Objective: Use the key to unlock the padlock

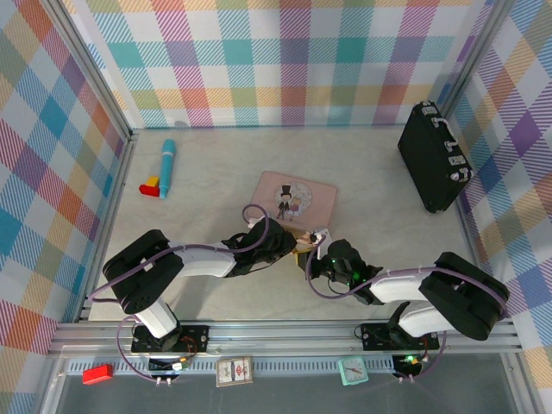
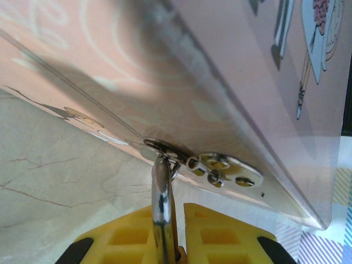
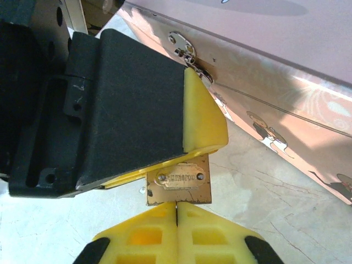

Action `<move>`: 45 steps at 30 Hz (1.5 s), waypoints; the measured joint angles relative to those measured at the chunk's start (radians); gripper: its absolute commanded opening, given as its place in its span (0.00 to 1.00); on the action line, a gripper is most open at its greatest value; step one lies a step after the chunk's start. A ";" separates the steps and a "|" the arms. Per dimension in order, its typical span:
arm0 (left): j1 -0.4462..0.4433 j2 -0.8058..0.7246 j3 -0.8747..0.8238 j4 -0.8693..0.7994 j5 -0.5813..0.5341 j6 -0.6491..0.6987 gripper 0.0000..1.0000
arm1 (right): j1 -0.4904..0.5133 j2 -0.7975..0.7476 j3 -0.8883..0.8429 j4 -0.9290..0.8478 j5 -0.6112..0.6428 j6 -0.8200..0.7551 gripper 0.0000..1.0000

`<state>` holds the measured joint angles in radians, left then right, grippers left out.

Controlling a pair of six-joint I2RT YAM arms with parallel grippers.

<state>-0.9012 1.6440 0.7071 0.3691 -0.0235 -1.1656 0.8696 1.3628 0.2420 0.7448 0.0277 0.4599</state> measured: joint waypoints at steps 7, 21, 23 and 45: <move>0.005 0.006 0.000 -0.005 -0.008 0.001 0.00 | -0.005 0.043 0.023 0.000 -0.017 -0.029 0.13; 0.014 0.006 0.000 -0.005 -0.003 0.001 0.00 | -0.008 0.067 0.027 0.031 -0.039 -0.040 0.19; 0.015 0.006 0.000 -0.005 -0.003 0.001 0.00 | -0.013 0.074 0.027 0.038 -0.050 -0.050 0.19; 0.029 0.004 -0.004 0.034 0.046 0.013 0.27 | -0.005 -0.029 0.026 -0.025 -0.035 -0.057 0.33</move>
<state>-0.8719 1.6482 0.7033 0.4026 0.0223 -1.1526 0.8650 1.3338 0.2680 0.7200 -0.0078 0.4030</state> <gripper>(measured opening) 0.244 0.324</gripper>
